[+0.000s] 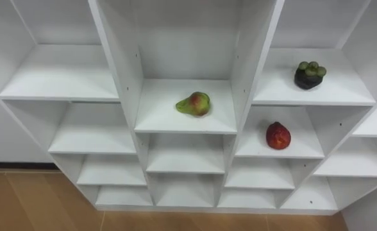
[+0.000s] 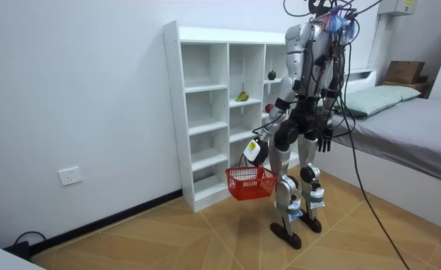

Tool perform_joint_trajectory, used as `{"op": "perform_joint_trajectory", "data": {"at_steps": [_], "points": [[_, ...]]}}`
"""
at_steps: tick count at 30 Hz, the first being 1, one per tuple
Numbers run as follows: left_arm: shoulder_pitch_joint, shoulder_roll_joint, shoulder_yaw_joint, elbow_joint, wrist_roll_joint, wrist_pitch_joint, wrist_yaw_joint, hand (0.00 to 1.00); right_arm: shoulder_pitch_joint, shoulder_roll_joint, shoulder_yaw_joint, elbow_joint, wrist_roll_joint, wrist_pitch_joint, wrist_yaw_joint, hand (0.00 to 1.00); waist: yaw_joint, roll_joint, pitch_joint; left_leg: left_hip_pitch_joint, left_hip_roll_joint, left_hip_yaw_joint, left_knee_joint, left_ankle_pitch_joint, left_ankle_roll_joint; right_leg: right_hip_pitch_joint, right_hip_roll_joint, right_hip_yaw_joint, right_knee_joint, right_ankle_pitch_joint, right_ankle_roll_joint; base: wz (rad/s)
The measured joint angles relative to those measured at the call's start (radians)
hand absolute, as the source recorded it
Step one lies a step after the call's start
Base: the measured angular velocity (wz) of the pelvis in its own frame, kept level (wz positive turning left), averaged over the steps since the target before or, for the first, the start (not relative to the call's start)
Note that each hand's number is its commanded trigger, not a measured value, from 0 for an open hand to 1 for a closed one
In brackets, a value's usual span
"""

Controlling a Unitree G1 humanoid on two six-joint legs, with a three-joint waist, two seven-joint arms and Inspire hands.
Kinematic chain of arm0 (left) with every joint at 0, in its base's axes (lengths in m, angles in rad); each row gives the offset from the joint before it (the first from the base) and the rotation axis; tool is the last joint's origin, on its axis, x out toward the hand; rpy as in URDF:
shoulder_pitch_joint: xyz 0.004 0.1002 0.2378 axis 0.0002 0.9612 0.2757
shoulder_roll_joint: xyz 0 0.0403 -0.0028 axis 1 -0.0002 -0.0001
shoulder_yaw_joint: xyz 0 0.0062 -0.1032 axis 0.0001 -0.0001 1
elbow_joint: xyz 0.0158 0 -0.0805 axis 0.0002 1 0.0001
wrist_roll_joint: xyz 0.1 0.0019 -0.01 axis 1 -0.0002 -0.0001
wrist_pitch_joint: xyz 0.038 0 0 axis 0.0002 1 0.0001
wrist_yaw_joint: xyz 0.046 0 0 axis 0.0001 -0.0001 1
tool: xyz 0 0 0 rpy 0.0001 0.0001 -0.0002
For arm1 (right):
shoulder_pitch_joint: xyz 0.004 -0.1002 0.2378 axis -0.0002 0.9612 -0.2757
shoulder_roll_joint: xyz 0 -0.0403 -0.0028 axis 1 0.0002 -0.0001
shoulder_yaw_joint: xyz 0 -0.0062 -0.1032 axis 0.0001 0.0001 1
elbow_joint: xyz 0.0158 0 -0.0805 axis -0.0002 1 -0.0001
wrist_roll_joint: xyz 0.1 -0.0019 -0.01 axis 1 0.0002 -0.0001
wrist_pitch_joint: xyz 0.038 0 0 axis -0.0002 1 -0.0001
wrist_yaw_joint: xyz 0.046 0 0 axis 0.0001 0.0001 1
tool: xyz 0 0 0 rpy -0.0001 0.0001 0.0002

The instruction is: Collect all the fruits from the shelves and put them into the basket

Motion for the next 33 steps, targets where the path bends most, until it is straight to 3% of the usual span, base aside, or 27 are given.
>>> {"op": "perform_joint_trajectory", "data": {"at_steps": [13, 19, 23, 27, 30, 33], "points": [[-0.006, 0.001, -0.003, -0.001, -0.006, -0.047, 0.006, 1.0, 0.001, 0.0, -0.002, -0.007, 0.03, -0.032, -0.071, 0.0, -0.004, 0.01, -0.0024, 0.005, 0.012, 0.023, 0.0, 0.0, 0.0, -0.001, 0.006, 0.023, 0.011, 0.007, -0.005, -0.05], [-0.005, 0.004, -0.024, 0.0, -0.005, -0.052, 0.035, 1.0, 0.0, -0.002, -0.002, -0.008, 0.046, -0.055, -0.118, 0.0, -0.011, 0.015, 0.0002, 0.005, 0.012, 0.024, 0.001, 0.0, 0.0, -0.002, 0.009, 0.028, 0.01, 0.011, -0.007, -0.02], [-0.003, 0.004, -0.023, -0.001, -0.003, -0.078, 0.047, 1.0, 0.008, -0.022, -0.009, -0.066, 0.065, -0.066, -0.132, 0.0, -0.01, 0.026, 0.003, 0.0, 0.012, 0.032, -0.009, 0.0, 0.0, -0.01, 0.01, 0.036, 0.009, 0.015, -0.007, -0.06], [-0.005, 0.004, -0.02, -0.01, -0.005, -0.097, 0.054, 1.0, 0.045, -0.02, -0.081, -0.26, 0.136, -0.151, -0.189, 0.0, -0.011, 0.034, -0.0006, -0.016, 0.013, 0.052, -0.005, 0.0, 0.0, -0.039, 0.013, 0.046, 0.008, 0.019, -0.008, -0.13], [-0.006, 0.003, -0.021, -0.008, -0.007, -0.121, 0.06, 1.0, 0.062, -0.016, -0.08, -0.373, 0.152, -0.191, -0.213, 0.0, -0.01, 0.035, -0.0026, -0.013, 0.013, 0.057, -0.005, 0.001, -0.001, -0.036, 0.014, 0.054, 0.007, 0.019, -0.007, -0.08], [-0.003, 0.003, -0.021, -0.018, -0.006, -0.136, 0.062, 1.0, 0.101, -0.008, -0.079, -0.529, 0.135, -0.202, -0.239, 0.0, -0.011, 0.033, -0.0032, -0.013, 0.012, 0.056, -0.005, 0.001, -0.001, -0.034, 0.013, 0.055, 0.002, 0.019, -0.007, 0.0]]}}
